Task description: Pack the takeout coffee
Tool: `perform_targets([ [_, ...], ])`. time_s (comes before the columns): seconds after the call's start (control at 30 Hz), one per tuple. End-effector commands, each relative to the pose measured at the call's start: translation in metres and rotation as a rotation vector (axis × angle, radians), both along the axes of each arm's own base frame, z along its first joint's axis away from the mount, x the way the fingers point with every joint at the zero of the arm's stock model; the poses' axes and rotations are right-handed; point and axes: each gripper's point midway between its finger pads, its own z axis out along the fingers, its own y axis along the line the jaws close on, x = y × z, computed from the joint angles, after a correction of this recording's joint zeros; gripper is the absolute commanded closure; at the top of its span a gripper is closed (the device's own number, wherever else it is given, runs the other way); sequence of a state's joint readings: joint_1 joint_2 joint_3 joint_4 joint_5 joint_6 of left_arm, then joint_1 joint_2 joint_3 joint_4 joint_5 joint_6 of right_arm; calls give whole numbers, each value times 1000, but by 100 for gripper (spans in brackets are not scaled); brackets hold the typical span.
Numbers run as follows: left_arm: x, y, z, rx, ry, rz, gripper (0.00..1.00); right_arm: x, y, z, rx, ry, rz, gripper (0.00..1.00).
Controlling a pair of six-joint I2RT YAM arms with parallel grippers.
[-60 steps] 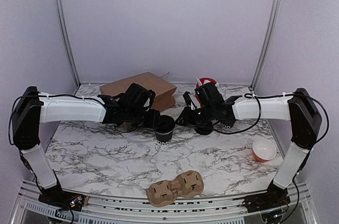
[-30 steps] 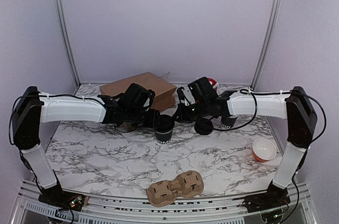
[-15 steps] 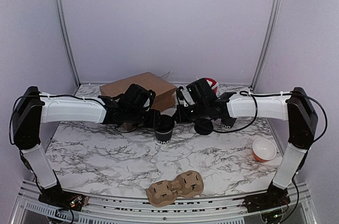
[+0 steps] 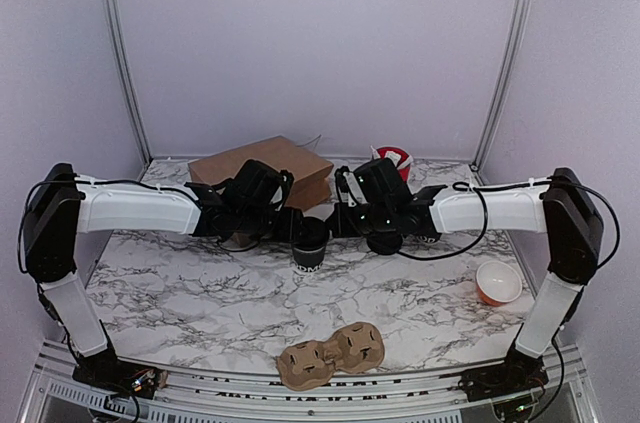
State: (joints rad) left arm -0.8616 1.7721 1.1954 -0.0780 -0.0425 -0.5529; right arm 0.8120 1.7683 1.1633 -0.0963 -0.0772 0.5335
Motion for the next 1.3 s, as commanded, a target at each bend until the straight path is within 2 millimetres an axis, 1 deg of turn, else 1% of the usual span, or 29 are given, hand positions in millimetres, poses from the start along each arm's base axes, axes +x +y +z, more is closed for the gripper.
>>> perform_targets([
  [0.0, -19, 23, -56, 146, 115, -13, 49, -84, -37, -103, -295, 342, 82, 100],
  [0.13, -18, 23, -51, 141, 107, -16, 49, -67, -27, -76, -260, 276, 53, 100],
  [0.23, -18, 21, -45, 132, 96, -19, 49, -53, -17, -49, -217, 217, 30, 100],
  [0.33, -16, 19, -34, 115, 77, -26, 49, -39, -7, -19, -168, 158, 4, 97],
  [0.47, -13, 17, -18, 104, 46, -30, 49, -28, -2, 11, -105, 98, -21, 94],
  [0.6, -9, 16, -5, 94, 24, -29, 48, -21, -4, 21, -85, 80, -38, 93],
  [0.73, -6, 12, 5, 83, 9, -34, 48, -17, -10, 28, -76, 62, -61, 92],
  [0.9, -3, 8, 18, 64, -7, -38, 47, -16, -11, 37, -67, 39, -56, 91],
  [1.03, 2, 9, 31, 32, -14, -29, 45, -15, -11, 43, -64, 19, -43, 86],
  [1.2, 3, 11, 48, -9, -24, -22, 42, -13, -5, 52, -59, -15, -6, 76],
  [1.27, 1, 13, 50, -22, -19, -20, 42, -13, -2, 54, -61, -24, 11, 73],
])
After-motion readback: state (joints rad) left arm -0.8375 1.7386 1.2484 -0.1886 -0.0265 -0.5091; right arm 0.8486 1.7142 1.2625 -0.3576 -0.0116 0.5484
